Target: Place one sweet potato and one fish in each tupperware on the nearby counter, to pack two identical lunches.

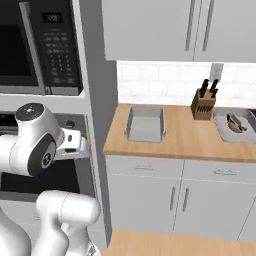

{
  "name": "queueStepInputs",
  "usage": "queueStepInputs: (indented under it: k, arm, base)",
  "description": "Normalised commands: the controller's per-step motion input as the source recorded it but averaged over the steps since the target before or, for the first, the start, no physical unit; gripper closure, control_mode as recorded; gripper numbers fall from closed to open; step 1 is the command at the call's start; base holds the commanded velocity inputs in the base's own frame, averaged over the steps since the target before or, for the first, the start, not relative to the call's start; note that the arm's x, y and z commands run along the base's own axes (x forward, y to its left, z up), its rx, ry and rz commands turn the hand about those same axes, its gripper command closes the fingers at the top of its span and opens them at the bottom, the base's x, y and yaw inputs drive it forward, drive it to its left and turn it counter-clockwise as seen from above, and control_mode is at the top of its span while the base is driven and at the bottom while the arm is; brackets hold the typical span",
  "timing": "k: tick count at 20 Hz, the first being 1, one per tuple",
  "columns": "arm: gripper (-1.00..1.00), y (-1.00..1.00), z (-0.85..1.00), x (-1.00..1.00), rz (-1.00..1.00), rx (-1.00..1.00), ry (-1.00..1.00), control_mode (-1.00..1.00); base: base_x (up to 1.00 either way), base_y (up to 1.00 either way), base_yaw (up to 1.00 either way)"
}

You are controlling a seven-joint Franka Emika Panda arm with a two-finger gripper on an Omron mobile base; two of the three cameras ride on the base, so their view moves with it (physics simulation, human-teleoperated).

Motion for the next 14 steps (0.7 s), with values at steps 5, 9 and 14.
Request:
queueStepInputs:
  k: [5,9,14]
  arm:
    - [-1.0,0.0,0.0,0.0,0.0,0.0,0.0,1.0]
    - [-1.0,0.0,0.0,0.0,0.0,0.0,0.0,1.0]
    - [-1.0,0.0,0.0,0.0,0.0,0.0,0.0,1.0]
  base:
    - [-0.47,1.0,0.17]
    - [-0.95,0.8,0.1]
    - [-0.99,0.67,0.07]
